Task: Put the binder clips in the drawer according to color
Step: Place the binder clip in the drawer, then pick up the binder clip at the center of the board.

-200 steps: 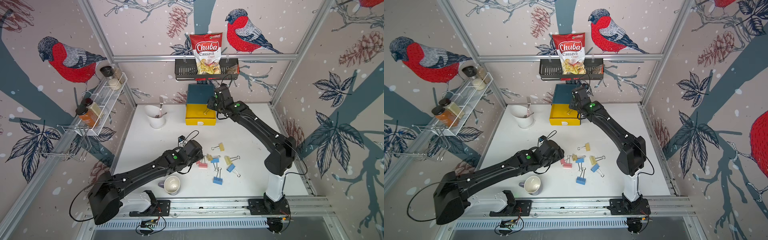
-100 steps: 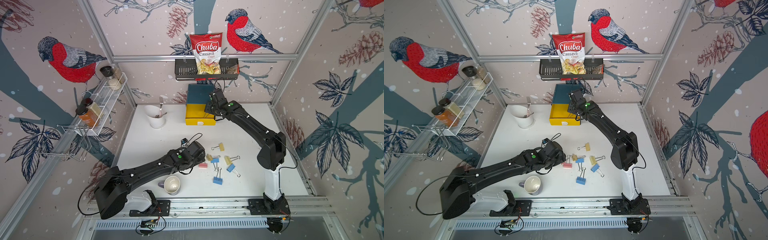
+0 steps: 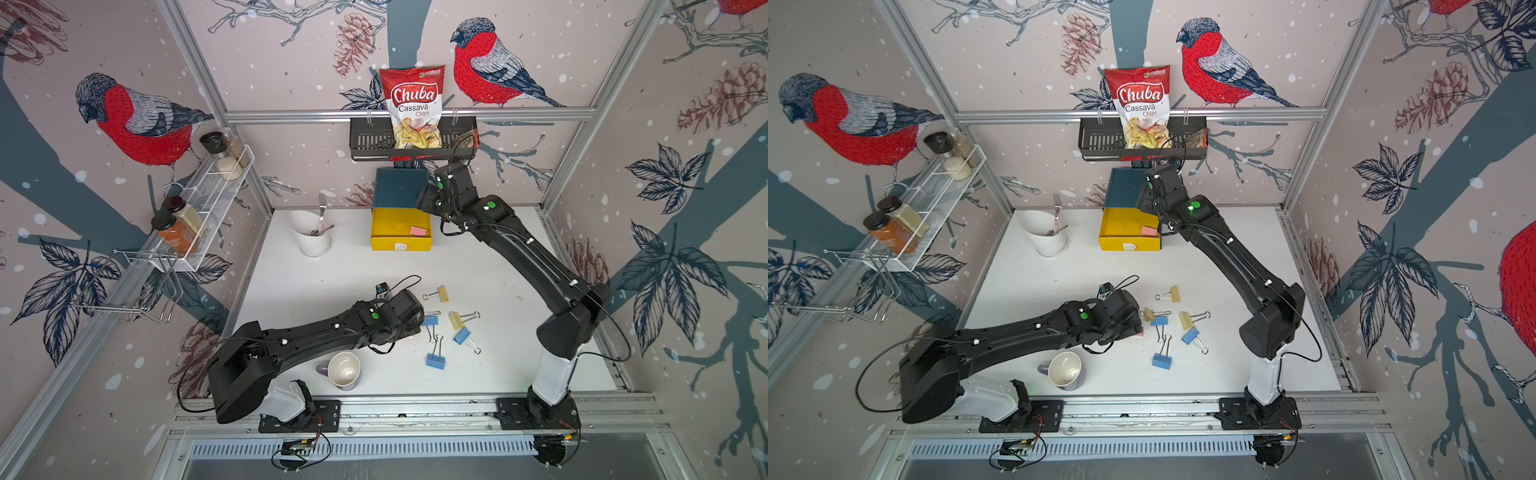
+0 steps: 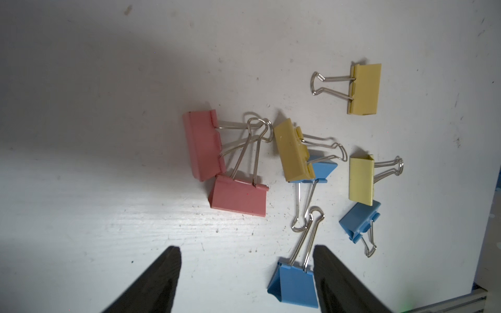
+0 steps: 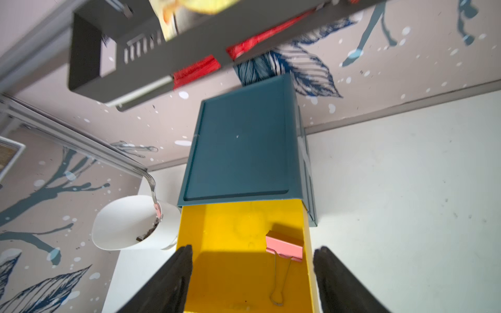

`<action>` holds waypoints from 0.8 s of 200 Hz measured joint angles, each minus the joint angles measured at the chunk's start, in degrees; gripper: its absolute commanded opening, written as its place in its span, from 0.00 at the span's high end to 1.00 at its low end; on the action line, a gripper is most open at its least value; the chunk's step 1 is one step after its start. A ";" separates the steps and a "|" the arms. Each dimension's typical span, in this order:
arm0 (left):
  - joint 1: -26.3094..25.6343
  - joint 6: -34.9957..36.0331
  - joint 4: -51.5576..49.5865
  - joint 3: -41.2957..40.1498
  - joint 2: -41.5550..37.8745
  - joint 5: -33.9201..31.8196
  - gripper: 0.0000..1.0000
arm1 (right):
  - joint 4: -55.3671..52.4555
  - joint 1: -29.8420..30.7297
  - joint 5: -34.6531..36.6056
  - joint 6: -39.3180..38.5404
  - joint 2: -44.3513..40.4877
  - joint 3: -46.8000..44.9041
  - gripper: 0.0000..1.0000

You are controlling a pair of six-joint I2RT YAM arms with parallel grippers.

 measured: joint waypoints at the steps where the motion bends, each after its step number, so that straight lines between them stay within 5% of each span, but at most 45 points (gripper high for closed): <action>1: -0.04 0.00 0.00 0.00 0.07 -0.02 0.19 | 0.11 0.00 0.17 -0.02 -0.72 -0.76 0.20; 38: -1.51 2.36 -0.09 0.09 3.52 -0.61 0.20 | 5.46 0.72 -0.13 -0.85 -18.51 -23.65 0.08; 79: -1.66 7.02 0.68 0.22 7.61 -0.63 0.22 | 9.79 1.75 -1.84 -0.39 -38.29 -46.34 0.10; 160: -1.70 12.02 3.54 2.25 13.22 -1.66 0.24 | 7.69 4.24 -5.81 5.84 -55.10 -66.58 0.12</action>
